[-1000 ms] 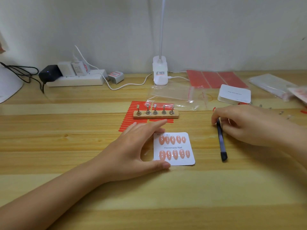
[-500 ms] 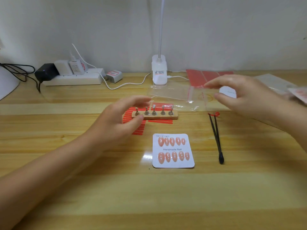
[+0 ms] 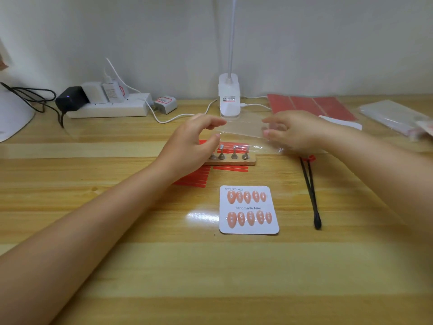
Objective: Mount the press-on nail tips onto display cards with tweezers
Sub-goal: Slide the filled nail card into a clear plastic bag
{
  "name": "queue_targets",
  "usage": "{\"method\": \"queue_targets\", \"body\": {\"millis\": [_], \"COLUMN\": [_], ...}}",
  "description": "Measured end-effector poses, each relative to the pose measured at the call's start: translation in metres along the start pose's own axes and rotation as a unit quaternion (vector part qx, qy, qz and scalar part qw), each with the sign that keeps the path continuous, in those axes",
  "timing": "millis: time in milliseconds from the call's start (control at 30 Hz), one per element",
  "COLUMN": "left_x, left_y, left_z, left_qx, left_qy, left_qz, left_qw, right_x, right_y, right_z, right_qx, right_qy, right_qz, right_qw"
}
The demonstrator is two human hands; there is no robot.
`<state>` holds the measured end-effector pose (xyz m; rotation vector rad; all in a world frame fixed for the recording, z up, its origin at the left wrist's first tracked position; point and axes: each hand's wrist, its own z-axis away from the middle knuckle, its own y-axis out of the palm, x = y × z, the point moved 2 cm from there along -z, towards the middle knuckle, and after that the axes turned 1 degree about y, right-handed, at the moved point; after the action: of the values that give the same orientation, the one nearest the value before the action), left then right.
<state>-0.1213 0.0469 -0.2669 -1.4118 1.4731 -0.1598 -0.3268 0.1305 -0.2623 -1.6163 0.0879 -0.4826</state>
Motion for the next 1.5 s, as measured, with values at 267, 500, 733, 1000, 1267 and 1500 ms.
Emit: {"method": "queue_targets", "body": {"millis": [267,500,733,1000,1267,1500], "left_x": [0.005,0.006,-0.005,-0.048,-0.055,-0.042], "left_y": [0.009,0.010,0.004,0.003,-0.006,-0.013], "left_z": [0.002,0.007,0.008,0.012,0.012,0.028], "left_qx": [-0.017,-0.023,-0.072,-0.009,-0.014,-0.005], "left_qy": [-0.017,-0.023,-0.013,-0.089,-0.172,-0.212], "left_qz": [0.011,0.020,0.050,0.170,0.313,0.410], "left_qw": [1.000,0.999,0.996,0.981,0.934,0.887], "right_x": [0.004,0.008,0.017,0.055,0.059,0.052], "right_y": [0.005,0.002,-0.007,-0.008,-0.002,-0.002], "right_z": [0.001,0.006,0.019,0.064,0.092,0.110], "right_qx": [-0.022,-0.096,-0.207,-0.348,-0.366,-0.301], "right_qy": [-0.010,-0.046,-0.137,-0.228,-0.247,-0.079], "right_qz": [0.018,-0.042,0.063,0.142,0.121,-0.313], "right_qw": [1.000,0.993,0.967,0.898,0.889,0.897]}}
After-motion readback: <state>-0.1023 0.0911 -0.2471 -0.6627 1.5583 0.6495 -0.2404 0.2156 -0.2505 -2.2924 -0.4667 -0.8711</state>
